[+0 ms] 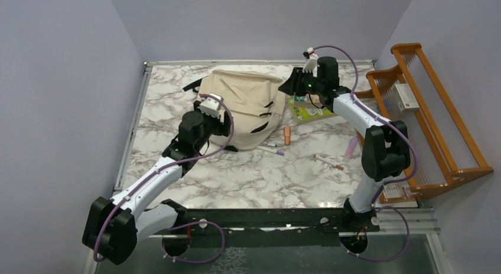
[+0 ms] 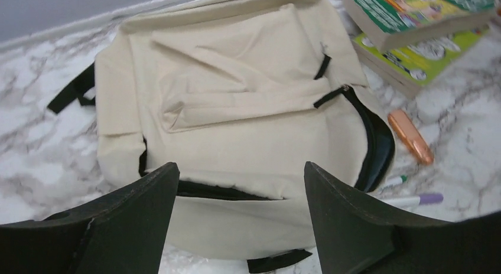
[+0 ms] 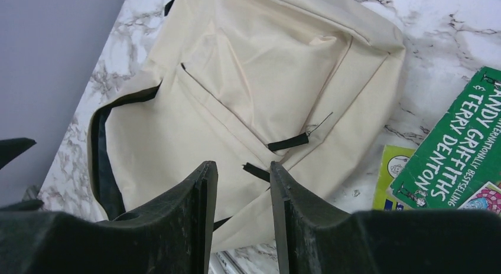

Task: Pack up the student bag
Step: Unzip the student bag at the center of the board, then adjust the student bag at the center of the board.

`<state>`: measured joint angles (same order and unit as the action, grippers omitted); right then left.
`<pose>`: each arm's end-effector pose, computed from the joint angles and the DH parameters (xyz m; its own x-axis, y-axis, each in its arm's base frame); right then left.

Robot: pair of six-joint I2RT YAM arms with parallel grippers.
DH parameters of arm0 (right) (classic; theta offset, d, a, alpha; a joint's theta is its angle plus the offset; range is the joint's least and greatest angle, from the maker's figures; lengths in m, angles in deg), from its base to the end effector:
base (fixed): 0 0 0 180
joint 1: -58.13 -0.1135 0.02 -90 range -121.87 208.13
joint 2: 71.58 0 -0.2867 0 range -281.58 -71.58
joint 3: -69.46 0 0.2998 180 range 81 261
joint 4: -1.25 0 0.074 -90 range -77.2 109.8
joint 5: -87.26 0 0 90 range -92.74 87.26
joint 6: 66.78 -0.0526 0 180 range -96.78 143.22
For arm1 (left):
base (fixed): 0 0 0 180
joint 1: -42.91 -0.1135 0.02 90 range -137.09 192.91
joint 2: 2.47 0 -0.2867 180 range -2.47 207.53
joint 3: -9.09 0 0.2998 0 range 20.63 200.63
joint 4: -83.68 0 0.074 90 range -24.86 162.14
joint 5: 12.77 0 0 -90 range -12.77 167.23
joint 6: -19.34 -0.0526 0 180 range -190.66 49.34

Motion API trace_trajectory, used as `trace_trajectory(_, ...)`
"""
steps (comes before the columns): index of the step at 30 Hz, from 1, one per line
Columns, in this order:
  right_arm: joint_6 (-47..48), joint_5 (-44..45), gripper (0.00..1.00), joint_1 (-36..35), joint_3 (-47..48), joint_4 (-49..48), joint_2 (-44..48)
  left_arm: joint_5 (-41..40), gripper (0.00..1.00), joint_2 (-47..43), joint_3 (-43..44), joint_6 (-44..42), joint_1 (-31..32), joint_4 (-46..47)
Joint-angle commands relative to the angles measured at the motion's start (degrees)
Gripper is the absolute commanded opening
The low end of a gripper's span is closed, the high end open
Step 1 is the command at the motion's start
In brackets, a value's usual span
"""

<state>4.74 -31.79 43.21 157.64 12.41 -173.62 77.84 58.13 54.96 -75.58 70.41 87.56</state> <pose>0.4569 0.1482 0.2713 -0.5937 0.1286 -0.7943 -0.4872 0.7282 0.4820 0.2601 -0.1360 0.2632 -0.1260 0.1623 -0.9787 0.4836 0.8714 0.0822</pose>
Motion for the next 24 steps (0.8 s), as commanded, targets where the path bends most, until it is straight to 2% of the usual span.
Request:
trace_trajectory(1,2.92,0.76,0.43,-2.66,-0.81,1.94,1.76,-17.49,0.78,-0.92,5.90,27.23,-1.44,-13.32)
trace_trajectory(3,3.98,3.83,0.43,-5.00,-0.52,3.70,2.08,-19.02,0.79,-0.46,6.86,36.17,-1.78,-19.72)
trace_trajectory(5,4.95,6.62,0.43,-7.63,0.10,5.40,1.90,-17.81,0.81,-0.45,6.33,43.58,-1.84,-21.83)
trace_trajectory(9,5.90,10.77,0.44,-12.57,0.26,6.65,0.85,-14.33,0.88,0.30,4.22,56.43,-1.79,-20.07)
trace_trajectory(13,5.42,11.95,0.44,-15.87,-0.41,6.70,0.05,-13.19,0.98,3.44,5.84,59.96,-1.67,-19.64)
trace_trajectory(19,3.54,11.96,0.44,-17.65,-2.64,5.26,0.24,-14.03,0.98,8.37,8.78,61.31,-1.67,-21.43)
trace_trajectory(24,4.70,12.79,0.44,-18.10,-2.91,6.33,0.46,-13.70,0.80,10.31,8.73,62.47,-1.67,-22.41)
